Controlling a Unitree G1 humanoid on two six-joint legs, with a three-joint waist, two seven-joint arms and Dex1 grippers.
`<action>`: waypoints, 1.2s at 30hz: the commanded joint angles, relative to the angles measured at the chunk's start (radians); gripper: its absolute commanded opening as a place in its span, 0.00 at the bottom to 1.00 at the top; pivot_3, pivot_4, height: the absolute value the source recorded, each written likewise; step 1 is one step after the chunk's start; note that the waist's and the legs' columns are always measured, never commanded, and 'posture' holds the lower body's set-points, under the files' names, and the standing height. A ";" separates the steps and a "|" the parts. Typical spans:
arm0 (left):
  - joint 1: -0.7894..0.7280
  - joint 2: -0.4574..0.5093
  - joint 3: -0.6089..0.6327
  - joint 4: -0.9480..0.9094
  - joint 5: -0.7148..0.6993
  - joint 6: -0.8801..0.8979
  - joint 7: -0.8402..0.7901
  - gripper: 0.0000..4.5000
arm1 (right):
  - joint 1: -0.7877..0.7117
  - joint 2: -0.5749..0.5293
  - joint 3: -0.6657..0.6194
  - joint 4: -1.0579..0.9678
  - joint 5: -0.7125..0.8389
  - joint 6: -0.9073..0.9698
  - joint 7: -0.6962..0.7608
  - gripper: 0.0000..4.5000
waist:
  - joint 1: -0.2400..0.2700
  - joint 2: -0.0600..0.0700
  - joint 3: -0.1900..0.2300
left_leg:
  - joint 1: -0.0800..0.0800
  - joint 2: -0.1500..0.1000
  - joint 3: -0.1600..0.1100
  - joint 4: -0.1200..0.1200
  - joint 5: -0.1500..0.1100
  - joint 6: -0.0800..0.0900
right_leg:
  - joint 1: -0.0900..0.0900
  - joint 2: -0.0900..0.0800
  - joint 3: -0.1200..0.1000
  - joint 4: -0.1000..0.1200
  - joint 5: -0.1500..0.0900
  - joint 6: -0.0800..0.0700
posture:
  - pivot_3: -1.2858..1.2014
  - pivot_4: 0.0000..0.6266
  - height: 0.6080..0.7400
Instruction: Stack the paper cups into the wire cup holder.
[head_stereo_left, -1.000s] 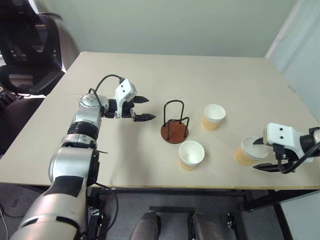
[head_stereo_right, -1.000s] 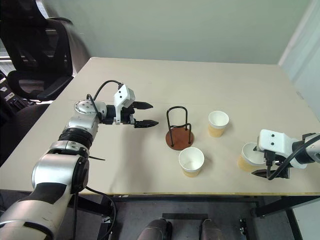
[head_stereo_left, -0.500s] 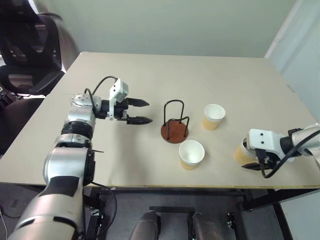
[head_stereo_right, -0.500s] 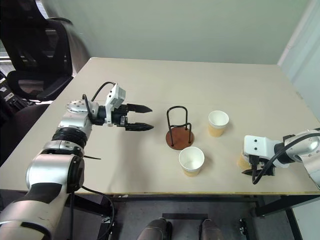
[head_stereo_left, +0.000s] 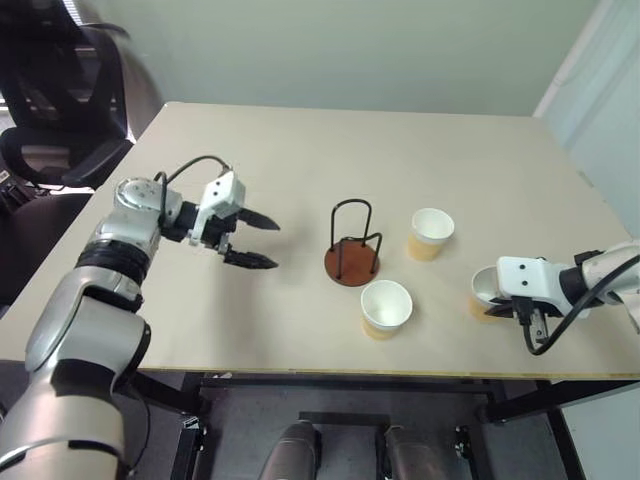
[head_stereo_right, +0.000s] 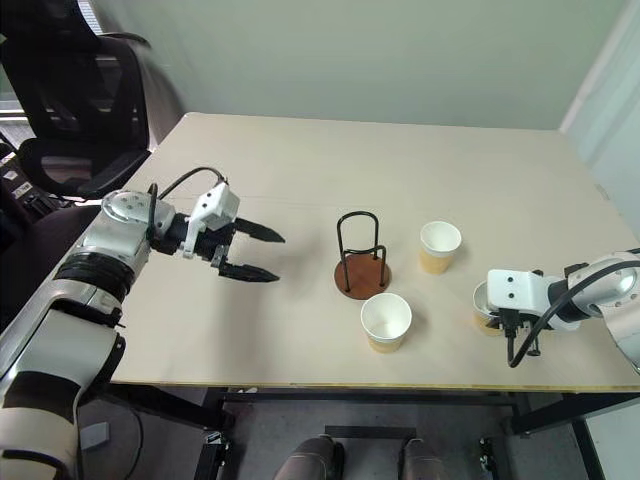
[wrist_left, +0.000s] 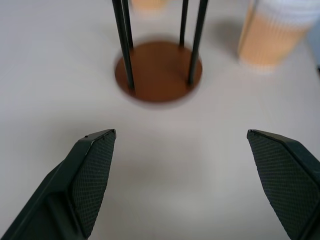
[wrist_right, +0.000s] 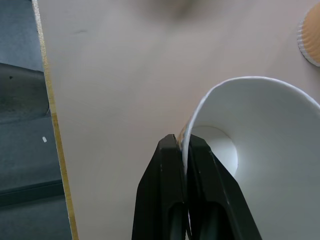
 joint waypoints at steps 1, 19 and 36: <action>-0.032 -0.023 0.044 -0.045 -0.093 -0.018 -0.037 1.00 | -0.008 -0.014 -0.038 0.001 0.005 -0.012 0.009 0.01 | -0.002 0.000 0.000 | 0.000 0.000 0.000 0.000 0.000 0.000 | 0.000 0.000 0.000 0.000 0.000 0.000 | 0.52 0.24 1.00; -0.062 0.008 -0.037 -0.074 -0.166 -0.004 -0.037 1.00 | -0.467 -0.016 -0.078 -0.019 0.203 0.221 0.122 0.01 | -0.016 0.001 0.000 | 0.000 0.001 0.000 -0.001 0.001 -0.001 | -0.001 0.001 0.001 0.000 -0.001 -0.002 | 0.52 0.24 1.00; -0.045 0.033 -0.013 -0.045 -0.153 -0.027 -0.037 1.00 | -0.847 0.390 0.176 0.245 0.062 0.153 0.108 0.01 | -0.017 0.001 0.001 | -0.006 0.001 -0.003 -0.004 0.001 -0.003 | -0.010 0.001 -0.003 0.004 -0.004 -0.008 | 0.52 0.24 1.00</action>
